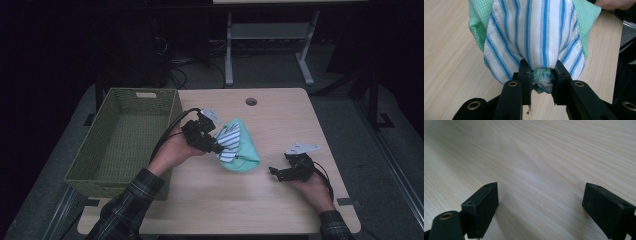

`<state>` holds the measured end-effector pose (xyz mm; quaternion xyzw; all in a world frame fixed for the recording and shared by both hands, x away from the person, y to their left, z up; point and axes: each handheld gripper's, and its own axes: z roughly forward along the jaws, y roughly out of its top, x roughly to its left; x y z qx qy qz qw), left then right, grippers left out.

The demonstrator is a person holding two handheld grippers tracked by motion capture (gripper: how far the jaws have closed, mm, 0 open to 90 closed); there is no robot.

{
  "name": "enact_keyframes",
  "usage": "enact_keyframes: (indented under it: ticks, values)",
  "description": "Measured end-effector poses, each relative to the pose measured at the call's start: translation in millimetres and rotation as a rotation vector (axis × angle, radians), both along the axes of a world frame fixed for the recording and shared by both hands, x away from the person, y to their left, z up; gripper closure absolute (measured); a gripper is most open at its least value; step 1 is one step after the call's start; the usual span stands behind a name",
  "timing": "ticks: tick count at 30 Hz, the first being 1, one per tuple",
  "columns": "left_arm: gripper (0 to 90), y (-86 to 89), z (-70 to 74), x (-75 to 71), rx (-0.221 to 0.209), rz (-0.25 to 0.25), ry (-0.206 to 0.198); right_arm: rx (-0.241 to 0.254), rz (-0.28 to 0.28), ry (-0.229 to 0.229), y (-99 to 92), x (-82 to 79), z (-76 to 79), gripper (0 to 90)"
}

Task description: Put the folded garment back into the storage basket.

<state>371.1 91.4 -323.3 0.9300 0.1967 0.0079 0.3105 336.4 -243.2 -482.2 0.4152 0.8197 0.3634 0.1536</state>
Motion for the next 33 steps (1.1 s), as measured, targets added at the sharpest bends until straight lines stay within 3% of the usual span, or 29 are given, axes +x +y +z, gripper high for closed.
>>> enact_keyframes:
  ticks: [5,27,33]
  values:
    - [72.6,9.9,9.9,1.5,0.008,0.005,-0.018,0.002,-0.001,-0.001,0.0,0.1,-0.1,13.1]
    - [72.1,66.5,32.0,7.1,0.0,0.135,-0.041,-0.002,-0.005,-0.004,0.5,-0.1,-0.2,13.0]
    - [72.1,90.7,38.1,6.5,-0.001,0.192,-0.048,-0.015,-0.006,0.007,1.3,0.7,-0.6,6.8]
